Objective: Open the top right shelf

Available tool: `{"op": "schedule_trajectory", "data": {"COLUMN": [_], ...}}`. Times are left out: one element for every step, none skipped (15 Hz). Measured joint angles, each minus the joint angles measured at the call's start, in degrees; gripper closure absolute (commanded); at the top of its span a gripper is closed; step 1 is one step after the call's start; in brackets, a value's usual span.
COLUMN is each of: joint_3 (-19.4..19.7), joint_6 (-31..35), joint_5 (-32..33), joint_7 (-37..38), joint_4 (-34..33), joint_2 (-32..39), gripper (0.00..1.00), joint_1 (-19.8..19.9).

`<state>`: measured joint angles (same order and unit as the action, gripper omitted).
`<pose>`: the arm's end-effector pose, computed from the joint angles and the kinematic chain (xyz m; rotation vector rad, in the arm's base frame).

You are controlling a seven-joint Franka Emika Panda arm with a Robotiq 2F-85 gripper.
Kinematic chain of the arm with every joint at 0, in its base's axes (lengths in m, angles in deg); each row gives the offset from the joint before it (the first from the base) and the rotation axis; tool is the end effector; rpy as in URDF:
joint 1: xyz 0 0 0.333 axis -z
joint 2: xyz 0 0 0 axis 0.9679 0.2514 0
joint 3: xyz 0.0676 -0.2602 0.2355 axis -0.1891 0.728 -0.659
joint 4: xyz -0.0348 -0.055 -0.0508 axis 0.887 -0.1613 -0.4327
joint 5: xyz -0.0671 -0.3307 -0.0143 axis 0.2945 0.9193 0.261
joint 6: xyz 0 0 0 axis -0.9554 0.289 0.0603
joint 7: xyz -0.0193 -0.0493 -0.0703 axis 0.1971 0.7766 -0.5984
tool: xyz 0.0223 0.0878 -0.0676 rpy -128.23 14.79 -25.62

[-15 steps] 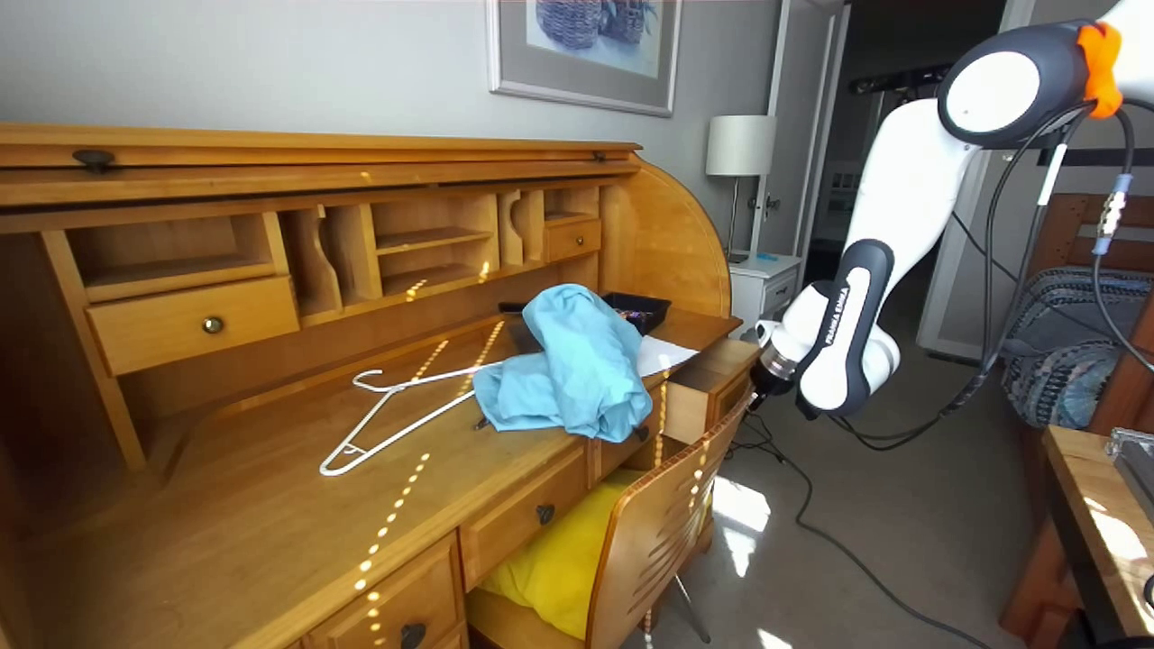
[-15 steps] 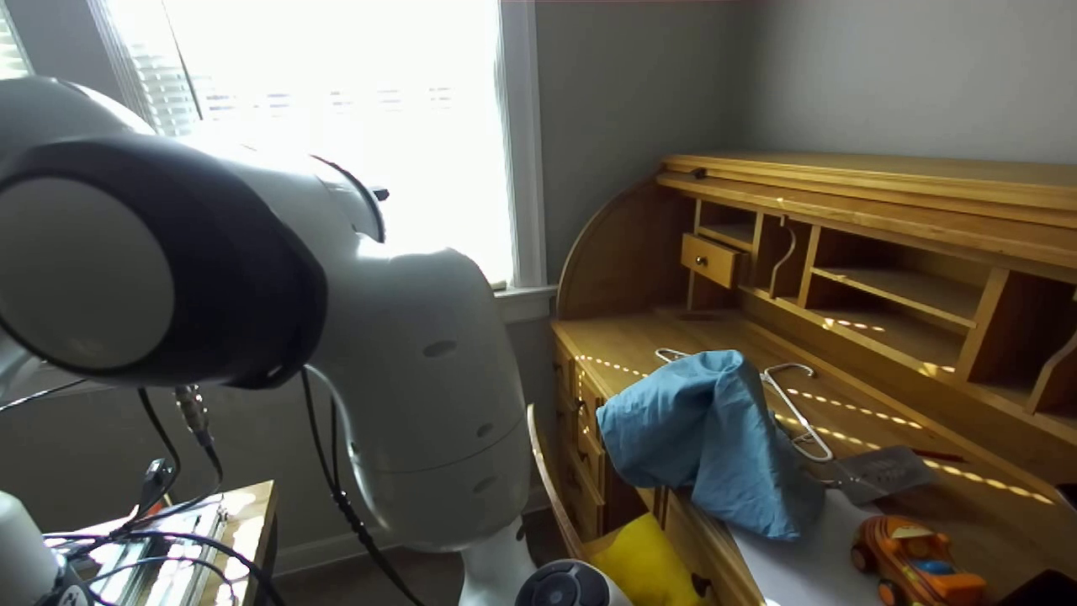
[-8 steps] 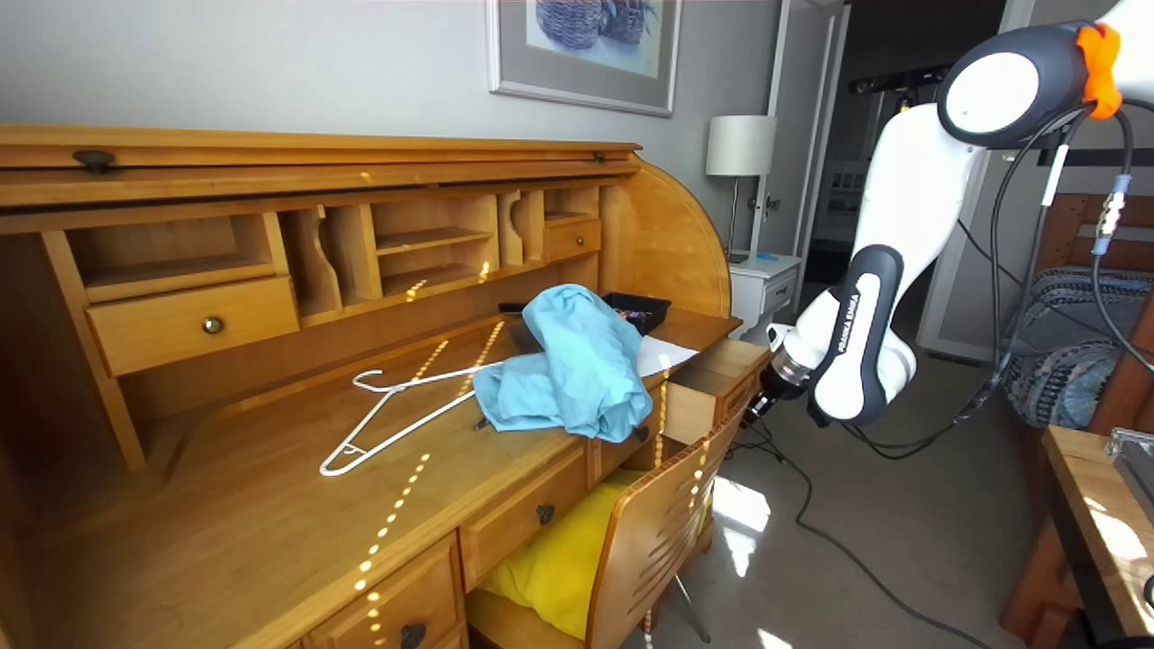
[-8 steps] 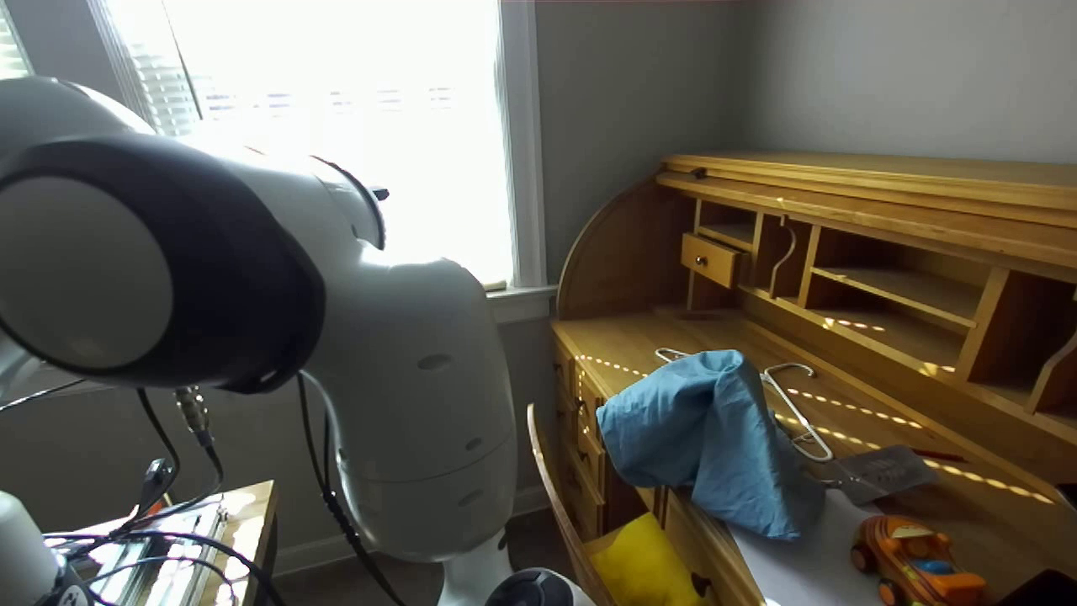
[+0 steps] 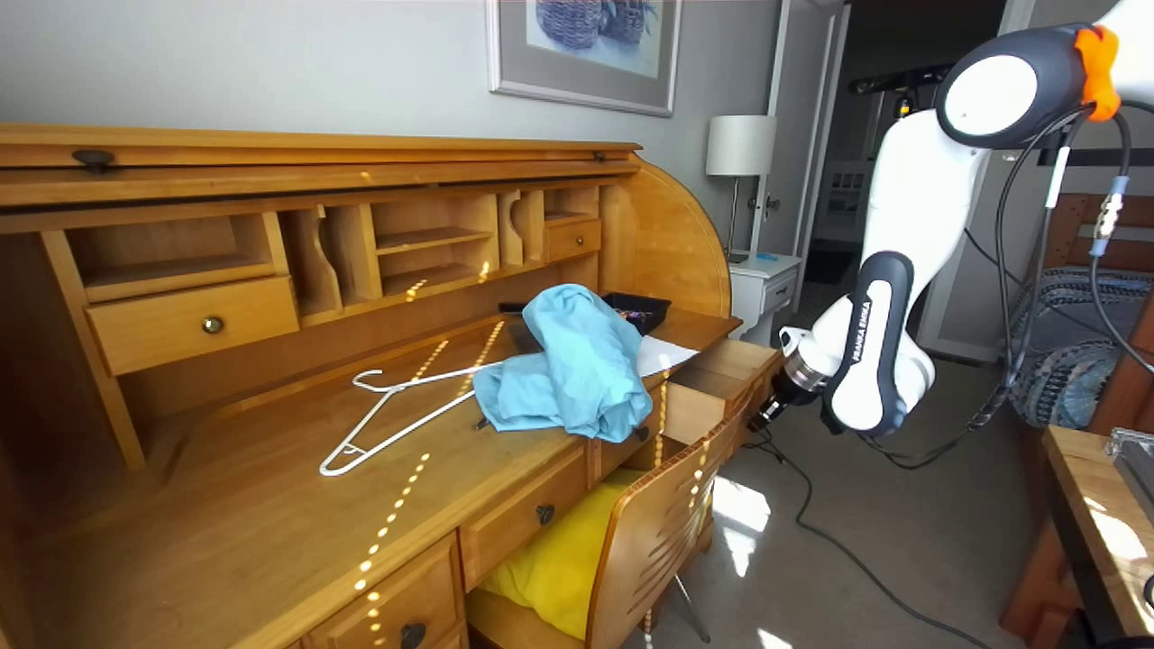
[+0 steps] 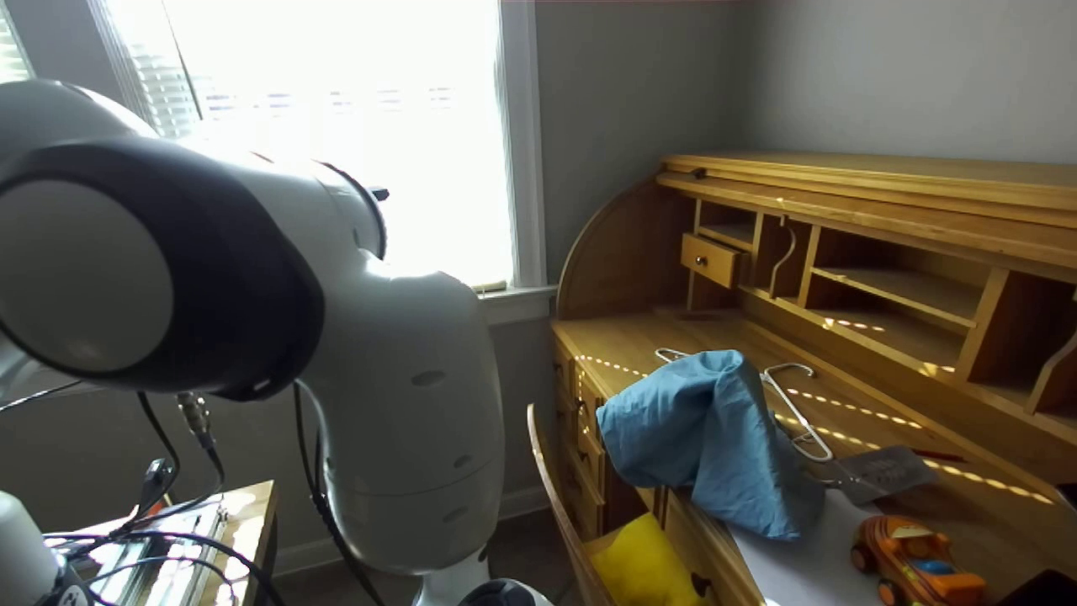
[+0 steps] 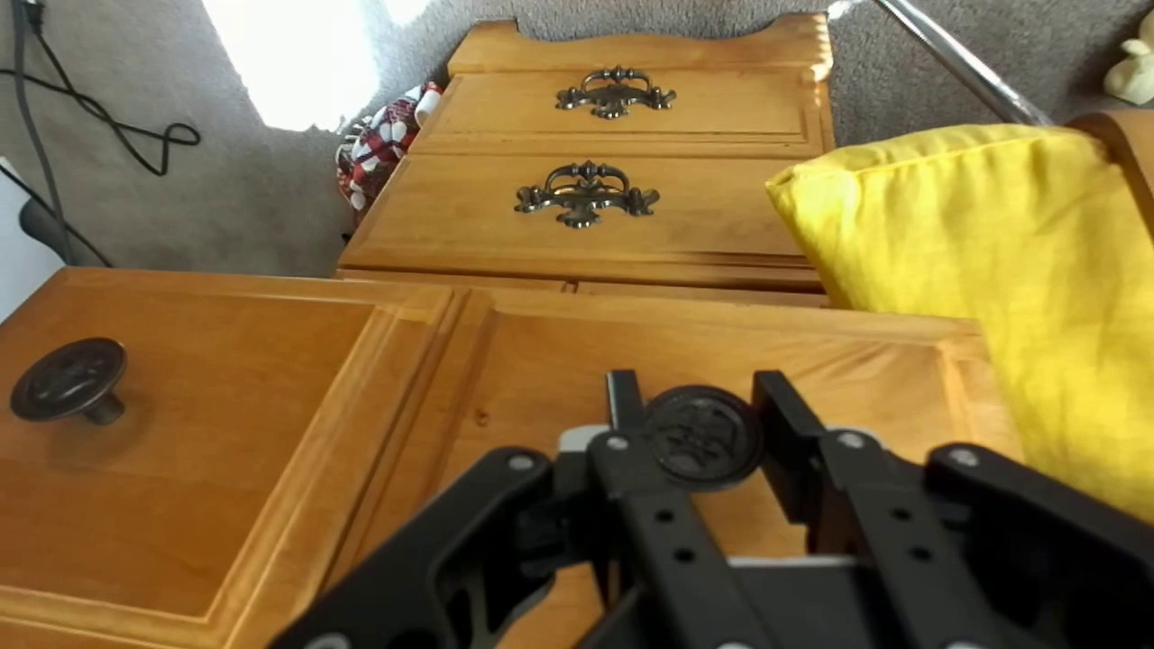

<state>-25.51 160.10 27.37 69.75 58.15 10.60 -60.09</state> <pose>0.5148 -0.2203 0.0673 2.8107 -0.1891 0.7158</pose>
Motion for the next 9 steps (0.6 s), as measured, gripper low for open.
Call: {"op": "schedule_trajectory", "data": {"joint_3": [0.04,0.09,0.15,0.19,0.21,0.23,0.23,0.23,0.23], "joint_6": [0.64,1.32,1.95,2.53,3.13,3.65,3.96,4.07,4.07], "joint_5": [0.00,0.00,0.00,0.00,0.00,0.00,0.00,0.00,0.00], "joint_7": [0.00,0.00,0.00,0.00,0.00,0.00,0.00,0.00,0.00], "joint_4": [0.25,0.60,0.92,1.16,1.46,1.68,1.82,1.88,1.89], "joint_2": [0.11,0.19,0.30,0.41,0.50,0.60,0.66,0.66,0.66], "gripper": [0.90,0.90,0.90,0.90,0.90,0.86,0.66,0.40,0.39], "joint_1": [0.00,0.01,0.01,0.01,0.02,0.04,0.06,0.08,0.08]}}
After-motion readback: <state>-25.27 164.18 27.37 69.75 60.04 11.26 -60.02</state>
